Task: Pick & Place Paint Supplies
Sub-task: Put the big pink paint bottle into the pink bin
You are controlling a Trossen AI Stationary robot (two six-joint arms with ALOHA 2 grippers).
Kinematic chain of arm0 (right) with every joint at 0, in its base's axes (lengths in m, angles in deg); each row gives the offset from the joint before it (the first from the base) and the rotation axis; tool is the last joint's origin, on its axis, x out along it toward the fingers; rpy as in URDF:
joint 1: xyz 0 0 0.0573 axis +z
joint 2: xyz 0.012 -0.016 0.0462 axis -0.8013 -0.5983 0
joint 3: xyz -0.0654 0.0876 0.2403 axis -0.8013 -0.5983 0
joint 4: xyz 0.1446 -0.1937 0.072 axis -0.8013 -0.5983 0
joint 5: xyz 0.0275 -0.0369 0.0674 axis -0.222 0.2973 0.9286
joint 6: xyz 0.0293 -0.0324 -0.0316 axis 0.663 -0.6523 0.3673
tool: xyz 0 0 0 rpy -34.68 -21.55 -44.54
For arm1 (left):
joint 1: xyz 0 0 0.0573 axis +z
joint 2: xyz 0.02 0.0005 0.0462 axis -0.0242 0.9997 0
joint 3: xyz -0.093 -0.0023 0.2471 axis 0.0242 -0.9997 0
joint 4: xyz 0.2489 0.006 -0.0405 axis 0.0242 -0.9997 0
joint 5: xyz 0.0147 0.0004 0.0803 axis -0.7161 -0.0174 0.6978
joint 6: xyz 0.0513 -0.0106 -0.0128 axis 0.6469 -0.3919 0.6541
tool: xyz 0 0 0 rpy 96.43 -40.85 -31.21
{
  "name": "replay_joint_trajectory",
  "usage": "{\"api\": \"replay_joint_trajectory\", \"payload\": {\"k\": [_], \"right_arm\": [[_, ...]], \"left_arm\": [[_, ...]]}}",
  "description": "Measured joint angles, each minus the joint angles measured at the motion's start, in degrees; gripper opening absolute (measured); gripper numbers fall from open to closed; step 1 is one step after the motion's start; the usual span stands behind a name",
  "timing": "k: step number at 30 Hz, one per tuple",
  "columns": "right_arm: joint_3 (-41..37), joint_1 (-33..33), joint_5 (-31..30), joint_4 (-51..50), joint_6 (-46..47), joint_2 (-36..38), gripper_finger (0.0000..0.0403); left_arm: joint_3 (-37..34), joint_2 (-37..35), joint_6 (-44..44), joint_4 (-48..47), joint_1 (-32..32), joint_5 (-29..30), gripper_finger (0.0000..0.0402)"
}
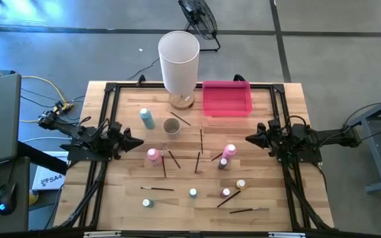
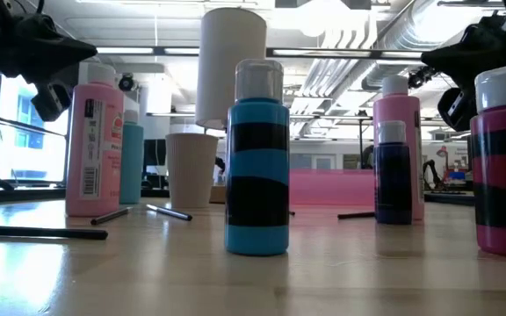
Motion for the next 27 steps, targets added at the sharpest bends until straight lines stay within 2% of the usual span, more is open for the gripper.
{"api": "replay_joint_trajectory", "payload": {"k": [9, 16, 21, 27], "right_arm": [[0.0, 0.0, 6.8, 0.0, 0.1, 0.0, 0.0002], [0.0, 0.0, 5.6, 2.5, 3.2, 0.0, 0.0002], [0.0, 0.0, 5.0, 4.6, 7.5, 0.0, 0.0002], [0.0, 0.0, 5.0, 4.7, 3.8, 0.0, 0.0002]], "left_arm": [[0.0, 0.0, -2.2, 0.0, 0.0, 0.0, 0.0], [0.0, 0.0, -1.8, -0.1, 0.0, 0.7, 0.0], [0.0, 0.0, 6.3, -1.2, 0.0, 2.9, 0.0], [0.0, 0.0, 11.0, -1.3, 0.0, 7.7, 0.0]]}}
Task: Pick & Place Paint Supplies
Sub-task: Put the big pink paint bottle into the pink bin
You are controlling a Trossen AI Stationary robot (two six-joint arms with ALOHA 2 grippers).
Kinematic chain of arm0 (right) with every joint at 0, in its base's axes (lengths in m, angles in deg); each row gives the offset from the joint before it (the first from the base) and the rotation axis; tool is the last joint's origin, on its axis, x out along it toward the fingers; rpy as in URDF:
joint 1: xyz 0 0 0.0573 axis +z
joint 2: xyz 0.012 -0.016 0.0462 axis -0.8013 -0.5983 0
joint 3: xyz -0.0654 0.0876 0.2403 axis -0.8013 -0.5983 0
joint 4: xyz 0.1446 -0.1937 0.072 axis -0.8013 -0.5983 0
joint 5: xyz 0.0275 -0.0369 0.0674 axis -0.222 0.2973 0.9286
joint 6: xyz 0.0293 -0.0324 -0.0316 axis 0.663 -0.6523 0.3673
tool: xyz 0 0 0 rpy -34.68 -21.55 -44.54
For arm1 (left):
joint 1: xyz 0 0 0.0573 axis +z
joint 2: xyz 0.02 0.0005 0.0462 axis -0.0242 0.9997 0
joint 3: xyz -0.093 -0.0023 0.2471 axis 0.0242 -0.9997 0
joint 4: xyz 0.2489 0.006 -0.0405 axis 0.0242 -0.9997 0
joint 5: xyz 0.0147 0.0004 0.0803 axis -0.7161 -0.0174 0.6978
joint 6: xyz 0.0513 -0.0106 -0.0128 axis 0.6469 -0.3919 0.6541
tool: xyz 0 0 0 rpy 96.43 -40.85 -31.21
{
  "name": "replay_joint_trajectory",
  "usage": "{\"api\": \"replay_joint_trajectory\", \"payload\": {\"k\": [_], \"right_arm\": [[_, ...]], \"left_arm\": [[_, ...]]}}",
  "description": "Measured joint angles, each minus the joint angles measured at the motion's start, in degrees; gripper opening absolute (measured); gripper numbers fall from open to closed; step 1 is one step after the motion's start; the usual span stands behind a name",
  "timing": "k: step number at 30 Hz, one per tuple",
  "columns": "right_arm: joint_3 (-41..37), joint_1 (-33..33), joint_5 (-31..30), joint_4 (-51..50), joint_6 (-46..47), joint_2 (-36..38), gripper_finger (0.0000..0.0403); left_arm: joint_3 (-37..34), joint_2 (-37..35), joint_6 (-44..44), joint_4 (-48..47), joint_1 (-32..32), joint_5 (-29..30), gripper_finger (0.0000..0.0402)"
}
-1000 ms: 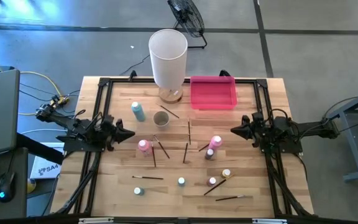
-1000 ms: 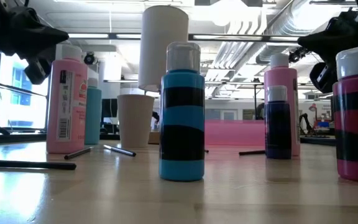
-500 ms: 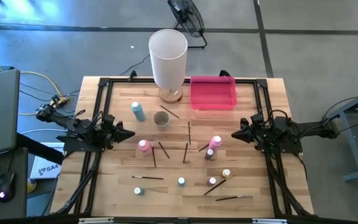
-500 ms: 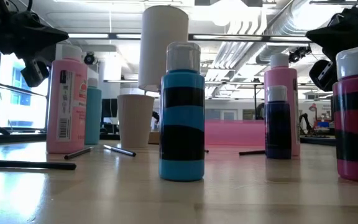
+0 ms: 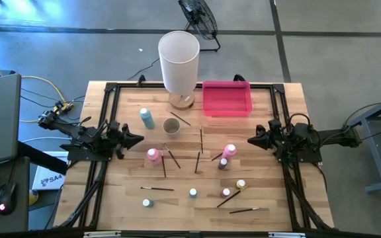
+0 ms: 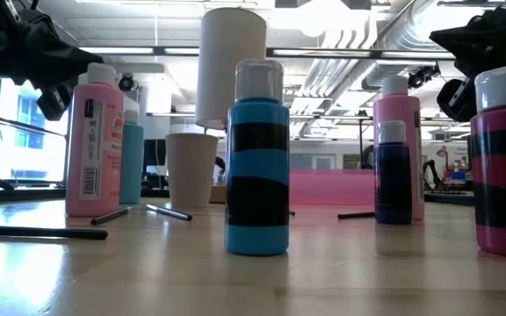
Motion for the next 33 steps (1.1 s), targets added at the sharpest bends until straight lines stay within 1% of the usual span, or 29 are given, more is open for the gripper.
{"api": "replay_joint_trajectory", "payload": {"k": [4, 8, 14, 16, 28, 33], "right_arm": [[0.0, 0.0, 0.0, 0.0, -1.2, 0.0, 0.0002], [0.0, 0.0, 0.1, -0.6, -1.7, 0.0, 0.0002], [0.0, 0.0, 0.2, -0.9, -11.3, 0.0, 0.0002], [0.0, 0.0, 0.2, -0.9, -13.1, 0.0, 0.0002], [0.0, 0.0, -0.4, -0.8, -12.9, 0.0, 0.0002], [0.0, 0.0, -4.3, -0.4, -12.6, 0.0, 0.0002]], "left_arm": [[0.0, 0.0, 0.9, 0.0, 0.0, 2.7, 0.0], [0.0, 0.0, 1.7, -0.1, 0.0, 2.9, 0.0], [0.0, 0.0, 7.4, -0.1, 0.0, 2.8, 0.0], [0.0, 0.0, 8.9, -0.1, 0.0, 2.9, 0.0], [0.0, 0.0, 9.5, -0.1, 0.0, 2.9, 0.0], [0.0, 0.0, 9.5, -0.1, 0.0, 2.8, 0.0]]}}
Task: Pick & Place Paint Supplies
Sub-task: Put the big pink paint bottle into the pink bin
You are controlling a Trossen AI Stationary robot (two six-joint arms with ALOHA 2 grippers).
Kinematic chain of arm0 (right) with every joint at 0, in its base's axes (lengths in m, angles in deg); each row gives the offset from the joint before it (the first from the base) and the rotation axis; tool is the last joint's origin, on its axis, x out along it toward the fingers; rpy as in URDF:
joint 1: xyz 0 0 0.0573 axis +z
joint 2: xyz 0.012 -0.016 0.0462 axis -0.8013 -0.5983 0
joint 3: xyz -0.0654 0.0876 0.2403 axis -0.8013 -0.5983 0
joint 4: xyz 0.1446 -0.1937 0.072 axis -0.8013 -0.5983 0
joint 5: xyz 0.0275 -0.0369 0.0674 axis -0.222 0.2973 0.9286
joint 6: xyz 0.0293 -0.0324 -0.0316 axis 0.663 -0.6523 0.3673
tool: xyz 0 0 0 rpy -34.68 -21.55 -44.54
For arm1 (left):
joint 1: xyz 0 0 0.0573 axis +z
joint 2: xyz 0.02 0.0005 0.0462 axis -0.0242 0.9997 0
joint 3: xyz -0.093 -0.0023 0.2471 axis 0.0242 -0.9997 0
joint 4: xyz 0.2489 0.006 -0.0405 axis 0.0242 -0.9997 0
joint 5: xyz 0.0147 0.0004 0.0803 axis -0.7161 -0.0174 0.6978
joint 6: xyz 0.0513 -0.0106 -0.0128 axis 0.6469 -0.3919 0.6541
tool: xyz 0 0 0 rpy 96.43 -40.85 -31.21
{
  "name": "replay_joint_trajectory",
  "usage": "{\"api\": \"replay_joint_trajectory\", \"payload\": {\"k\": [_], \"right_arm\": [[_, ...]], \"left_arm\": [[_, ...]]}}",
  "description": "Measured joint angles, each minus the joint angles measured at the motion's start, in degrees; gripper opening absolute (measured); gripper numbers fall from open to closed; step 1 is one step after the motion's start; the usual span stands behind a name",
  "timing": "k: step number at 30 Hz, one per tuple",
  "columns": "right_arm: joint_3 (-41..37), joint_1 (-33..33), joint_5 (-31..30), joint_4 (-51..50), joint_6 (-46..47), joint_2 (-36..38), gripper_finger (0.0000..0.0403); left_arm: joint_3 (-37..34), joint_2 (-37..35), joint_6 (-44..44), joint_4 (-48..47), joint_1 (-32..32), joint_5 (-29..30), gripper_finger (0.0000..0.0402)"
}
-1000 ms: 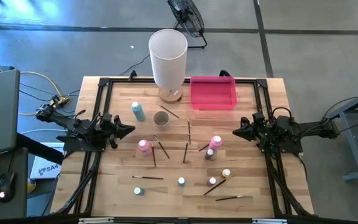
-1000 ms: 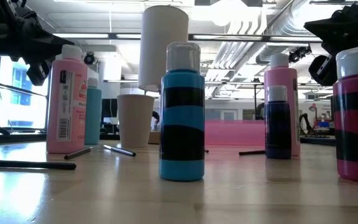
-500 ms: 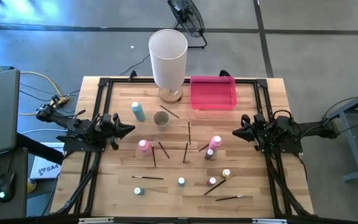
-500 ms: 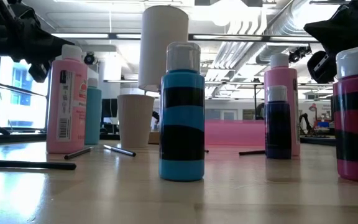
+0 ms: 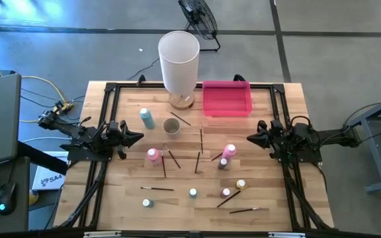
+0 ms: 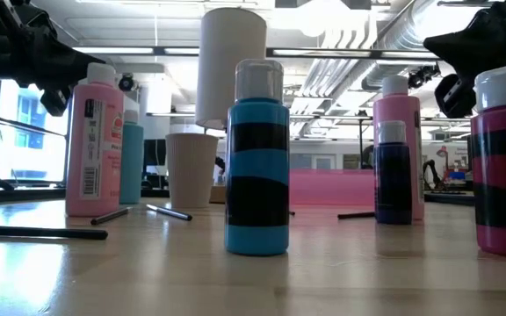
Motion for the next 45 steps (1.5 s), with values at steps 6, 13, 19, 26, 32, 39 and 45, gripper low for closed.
{"api": "replay_joint_trajectory", "payload": {"k": [6, 13, 19, 26, 32, 39, 45], "right_arm": [[0.0, 0.0, -2.2, 0.0, -0.1, 0.0, 0.0002], [0.0, 0.0, -2.2, 0.0, -0.2, 0.0, 0.0002], [0.0, 0.0, -2.1, 0.1, 1.3, 0.0, 0.0002], [0.1, 0.0, -2.1, 3.6, 1.1, 0.0, 0.0002], [2.2, 0.0, -1.5, 4.0, -0.3, -1.4, 0.0002], [6.3, 0.0, -1.5, 3.8, -4.0, -7.4, 0.0002], [11.6, 0.0, -1.4, 3.8, -7.6, -15.3, 0.0002]], "left_arm": [[0.0, 0.0, 0.1, 0.5, 0.0, 0.1, 0.0], [0.0, 0.0, 0.2, 0.7, 0.0, 0.1, 0.0], [0.0, 0.0, 0.8, 4.0, 0.0, 0.0, 0.0], [0.4, 0.0, 7.0, 7.9, 0.0, 0.0, 0.0], [4.3, 0.1, 9.4, 7.0, 0.0, -0.7, 0.0], [11.0, 1.3, 9.0, -4.2, 0.0, -1.2, 0.0], [15.8, 5.3, 10.6, -6.7, 0.0, -1.1, 0.0]]}}
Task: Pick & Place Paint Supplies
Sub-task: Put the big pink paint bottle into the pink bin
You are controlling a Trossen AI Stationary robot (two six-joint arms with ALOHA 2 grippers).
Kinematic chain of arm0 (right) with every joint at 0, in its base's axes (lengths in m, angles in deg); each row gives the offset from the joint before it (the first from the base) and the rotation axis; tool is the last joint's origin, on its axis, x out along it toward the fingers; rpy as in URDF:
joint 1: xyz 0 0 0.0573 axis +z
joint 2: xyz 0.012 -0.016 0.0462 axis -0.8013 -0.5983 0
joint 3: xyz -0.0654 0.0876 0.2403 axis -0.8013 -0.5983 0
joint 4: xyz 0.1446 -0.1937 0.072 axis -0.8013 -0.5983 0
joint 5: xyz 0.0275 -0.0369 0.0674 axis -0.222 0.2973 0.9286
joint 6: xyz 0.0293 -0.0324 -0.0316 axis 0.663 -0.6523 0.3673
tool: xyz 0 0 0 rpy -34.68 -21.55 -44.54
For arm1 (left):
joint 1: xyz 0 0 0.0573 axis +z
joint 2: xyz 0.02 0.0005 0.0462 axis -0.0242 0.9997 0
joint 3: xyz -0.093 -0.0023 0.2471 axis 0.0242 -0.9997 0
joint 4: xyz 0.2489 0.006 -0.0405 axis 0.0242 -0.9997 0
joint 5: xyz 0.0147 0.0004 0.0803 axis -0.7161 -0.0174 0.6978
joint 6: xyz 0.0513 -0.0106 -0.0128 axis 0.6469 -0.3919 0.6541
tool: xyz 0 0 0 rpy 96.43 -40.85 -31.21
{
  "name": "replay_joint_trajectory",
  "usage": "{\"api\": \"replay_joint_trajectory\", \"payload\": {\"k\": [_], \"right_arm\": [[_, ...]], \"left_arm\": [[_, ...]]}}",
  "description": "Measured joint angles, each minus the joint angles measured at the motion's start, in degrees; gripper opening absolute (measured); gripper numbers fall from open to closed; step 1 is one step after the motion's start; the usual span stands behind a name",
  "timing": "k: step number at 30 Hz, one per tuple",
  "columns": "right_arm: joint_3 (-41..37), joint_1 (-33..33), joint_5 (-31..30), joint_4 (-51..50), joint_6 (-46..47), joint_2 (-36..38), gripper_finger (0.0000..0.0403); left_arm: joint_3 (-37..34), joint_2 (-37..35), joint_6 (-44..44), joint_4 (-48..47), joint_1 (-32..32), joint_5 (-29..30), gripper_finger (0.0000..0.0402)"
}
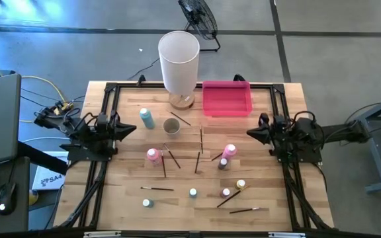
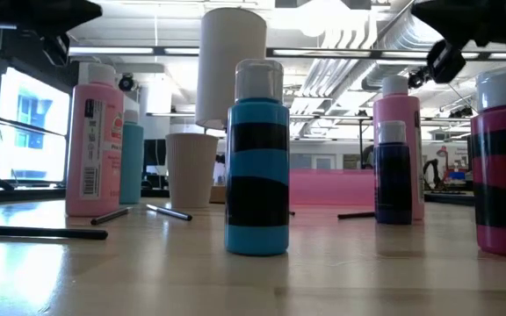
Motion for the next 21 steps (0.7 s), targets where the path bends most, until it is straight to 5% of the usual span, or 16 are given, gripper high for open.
{"api": "replay_joint_trajectory", "payload": {"k": [12, 21], "right_arm": [[14.3, 0.0, 1.8, -4.2, -9.4, -14.1, 0.0002], [19.5, 0.0, 1.4, -8.6, -7.6, -20.6, 0.0002]], "left_arm": [[8.4, 12.1, 2.0, 0.0, 0.0, -1.7, 0.0], [12.2, 17.3, 1.8, -0.6, 0.0, -2.0, 0.0]]}}
